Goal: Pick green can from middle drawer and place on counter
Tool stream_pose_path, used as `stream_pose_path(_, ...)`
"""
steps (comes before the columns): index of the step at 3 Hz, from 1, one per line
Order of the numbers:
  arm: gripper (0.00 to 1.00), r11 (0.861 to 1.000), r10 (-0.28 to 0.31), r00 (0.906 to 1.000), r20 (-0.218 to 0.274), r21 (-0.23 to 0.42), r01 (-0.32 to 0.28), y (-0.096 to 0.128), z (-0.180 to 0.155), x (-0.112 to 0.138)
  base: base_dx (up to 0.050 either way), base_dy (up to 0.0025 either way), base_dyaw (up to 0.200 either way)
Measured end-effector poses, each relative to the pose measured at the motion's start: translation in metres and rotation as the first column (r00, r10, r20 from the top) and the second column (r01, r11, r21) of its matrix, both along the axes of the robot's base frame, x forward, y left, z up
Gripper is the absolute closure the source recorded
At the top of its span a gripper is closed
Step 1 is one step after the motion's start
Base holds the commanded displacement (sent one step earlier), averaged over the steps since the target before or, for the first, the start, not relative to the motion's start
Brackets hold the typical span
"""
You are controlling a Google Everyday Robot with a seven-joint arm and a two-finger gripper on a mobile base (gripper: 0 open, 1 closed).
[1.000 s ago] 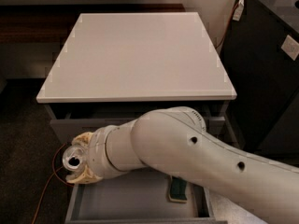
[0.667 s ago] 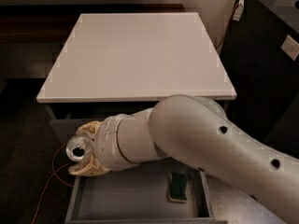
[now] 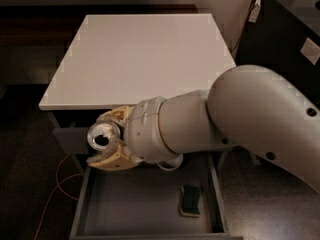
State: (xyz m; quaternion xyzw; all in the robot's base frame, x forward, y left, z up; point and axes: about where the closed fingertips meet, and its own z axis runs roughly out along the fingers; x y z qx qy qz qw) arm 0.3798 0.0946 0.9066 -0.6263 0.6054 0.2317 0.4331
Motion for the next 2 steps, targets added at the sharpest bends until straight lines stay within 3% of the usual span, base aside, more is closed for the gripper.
stream_pose_path(2, 1.00, 0.994, -0.093, 0.9956, -0.013, 0.064, 0.093, -0.061, 0.040, 0.012, 0.000, 0.00000, 0.000)
